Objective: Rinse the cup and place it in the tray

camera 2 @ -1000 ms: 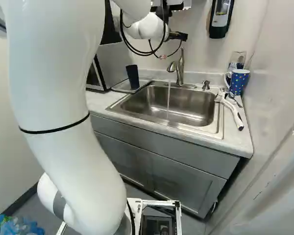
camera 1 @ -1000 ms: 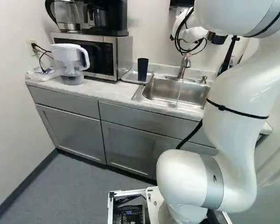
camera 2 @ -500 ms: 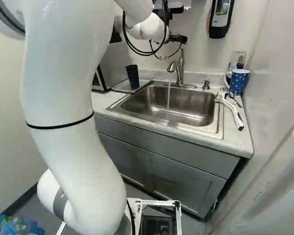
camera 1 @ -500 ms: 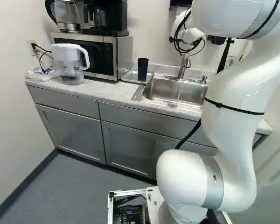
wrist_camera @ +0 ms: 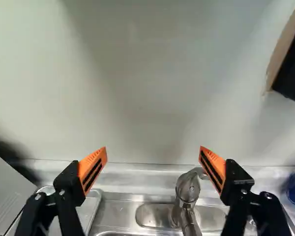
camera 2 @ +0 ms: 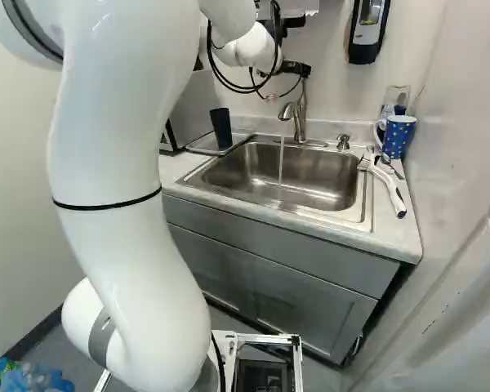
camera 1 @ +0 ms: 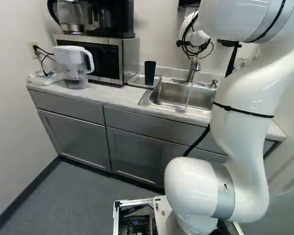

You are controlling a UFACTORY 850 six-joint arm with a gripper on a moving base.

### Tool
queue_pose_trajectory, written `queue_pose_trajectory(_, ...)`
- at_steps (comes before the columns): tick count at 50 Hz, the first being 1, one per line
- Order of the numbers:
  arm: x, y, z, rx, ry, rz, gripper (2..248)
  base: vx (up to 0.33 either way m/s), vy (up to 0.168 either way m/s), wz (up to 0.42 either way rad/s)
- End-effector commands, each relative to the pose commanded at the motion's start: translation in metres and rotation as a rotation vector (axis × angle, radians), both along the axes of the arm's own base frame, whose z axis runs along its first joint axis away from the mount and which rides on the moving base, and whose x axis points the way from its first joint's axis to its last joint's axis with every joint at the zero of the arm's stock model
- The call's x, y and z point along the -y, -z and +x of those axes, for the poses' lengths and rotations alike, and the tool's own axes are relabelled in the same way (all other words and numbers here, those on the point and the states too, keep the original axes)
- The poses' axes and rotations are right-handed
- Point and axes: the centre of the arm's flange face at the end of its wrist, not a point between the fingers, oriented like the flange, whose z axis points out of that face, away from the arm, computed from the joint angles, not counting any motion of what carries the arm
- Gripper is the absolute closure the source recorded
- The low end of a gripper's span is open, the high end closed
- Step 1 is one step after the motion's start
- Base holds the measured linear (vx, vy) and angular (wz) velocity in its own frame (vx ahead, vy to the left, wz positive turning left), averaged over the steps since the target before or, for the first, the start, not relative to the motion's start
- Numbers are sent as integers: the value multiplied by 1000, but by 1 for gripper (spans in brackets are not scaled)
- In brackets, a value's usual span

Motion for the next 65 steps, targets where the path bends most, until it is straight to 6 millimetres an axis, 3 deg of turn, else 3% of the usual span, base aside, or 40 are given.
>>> queue_pose_trajectory(65, -8, 2, -10, -35, -8, 11, 3, 0, 0, 0)
